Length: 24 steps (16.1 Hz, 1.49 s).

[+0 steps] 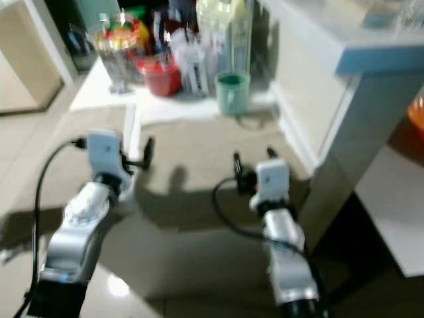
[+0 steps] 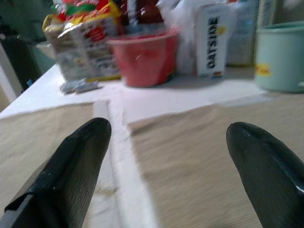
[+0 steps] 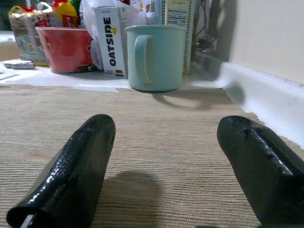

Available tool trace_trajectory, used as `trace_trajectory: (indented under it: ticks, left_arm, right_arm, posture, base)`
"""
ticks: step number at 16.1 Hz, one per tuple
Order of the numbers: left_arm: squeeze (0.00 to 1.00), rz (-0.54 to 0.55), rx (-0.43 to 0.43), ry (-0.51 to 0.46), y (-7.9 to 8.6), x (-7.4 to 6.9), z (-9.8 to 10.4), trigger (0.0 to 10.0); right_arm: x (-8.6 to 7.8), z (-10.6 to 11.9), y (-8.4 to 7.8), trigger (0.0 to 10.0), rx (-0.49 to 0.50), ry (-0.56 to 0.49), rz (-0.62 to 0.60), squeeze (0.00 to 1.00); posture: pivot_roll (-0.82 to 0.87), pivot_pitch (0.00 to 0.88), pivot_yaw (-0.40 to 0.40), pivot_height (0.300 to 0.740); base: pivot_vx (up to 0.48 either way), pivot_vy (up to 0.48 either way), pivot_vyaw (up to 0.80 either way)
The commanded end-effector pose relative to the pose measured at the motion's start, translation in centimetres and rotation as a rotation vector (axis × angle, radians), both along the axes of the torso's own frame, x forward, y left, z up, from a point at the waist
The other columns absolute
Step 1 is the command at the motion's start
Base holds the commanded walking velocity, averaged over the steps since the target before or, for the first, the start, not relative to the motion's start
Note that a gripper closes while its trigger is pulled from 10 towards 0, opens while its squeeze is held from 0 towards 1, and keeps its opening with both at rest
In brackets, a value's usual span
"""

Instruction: Setting the table

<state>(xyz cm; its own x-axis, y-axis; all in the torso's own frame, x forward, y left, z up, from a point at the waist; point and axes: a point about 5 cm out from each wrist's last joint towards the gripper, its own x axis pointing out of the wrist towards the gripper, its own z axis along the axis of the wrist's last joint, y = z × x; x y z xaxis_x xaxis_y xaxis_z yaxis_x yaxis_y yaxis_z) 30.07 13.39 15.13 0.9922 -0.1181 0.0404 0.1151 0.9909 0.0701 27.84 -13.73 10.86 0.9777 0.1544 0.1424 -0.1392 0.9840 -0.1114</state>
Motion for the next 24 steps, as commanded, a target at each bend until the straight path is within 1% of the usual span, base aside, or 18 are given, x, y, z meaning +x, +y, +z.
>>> trace_trajectory:
  ticks: [1,17,18,19,20,21,22,23,24]
  left_arm:
    - [0.0,0.049,0.016,0.003,1.3,-0.1,0.0,10.0]
    - [0.0,0.049,0.016,0.003,1.3,-0.1,0.0,10.0]
    - [0.0,0.029,0.021,-0.013,1.0,0.3,0.6,10.0]
    - [0.0,0.018,0.021,-0.021,0.8,0.5,1.1,10.0]
    - [0.0,0.012,0.012,-0.023,0.7,0.6,1.3,10.0]
    - [0.0,0.012,0.006,-0.025,0.8,0.7,1.4,10.0]
    - [0.0,0.015,-0.006,-0.021,0.9,0.6,1.2,10.0]
    - [0.0,0.028,-0.037,-0.008,1.2,0.6,1.0,10.0]
    - [0.0,0.034,-0.038,-0.007,1.3,0.6,1.0,10.0]
  right_arm:
    - [0.4,0.5,0.1,10.0,0.002,-0.007,-0.001,0.0]
    - [0.4,0.5,0.1,10.0,0.002,-0.007,-0.001,0.0]
    - [1.4,2.8,-0.3,10.0,0.002,-0.063,-0.049,0.0]
    - [2.0,4.3,-0.5,10.0,0.003,-0.096,-0.081,0.0]
    - [2.3,5.0,-0.7,10.0,0.006,-0.111,-0.1,0.0]
    - [2.4,5.0,-0.6,10.0,0.008,-0.103,-0.103,0.0]
    - [2.4,3.8,-0.3,10.0,0.022,-0.049,-0.085,0.0]
    - [2.4,1.7,-0.2,10.0,0.13,0.086,-0.077,0.0]
    - [2.4,1.5,-0.2,10.0,0.13,0.09,-0.078,0.0]
  posture:
    - [-0.19,0.0,0.102,0.74]
    - [-0.19,0.0,0.102,0.74]
    - [-0.19,0.0,0.111,0.74]
    - [-0.19,0.0,0.11,0.74]
    - [-0.19,0.0,0.11,0.74]
    - [-0.19,0.0,0.11,0.74]
    - [-0.19,0.0,0.108,0.74]
    - [-0.18,0.0,0.106,0.74]
    - [-0.18,0.0,0.106,0.74]
  base:
    - [0.0,0.0,0.0]
    - [0.0,0.0,0.0]
    - [0.0,0.0,0.0]
    - [0.0,0.0,0.0]
    - [0.0,0.0,0.0]
    - [0.0,0.0,0.0]
    - [0.0,0.0,0.0]
    - [0.0,0.0,0.0]
    - [0.0,0.0,0.0]
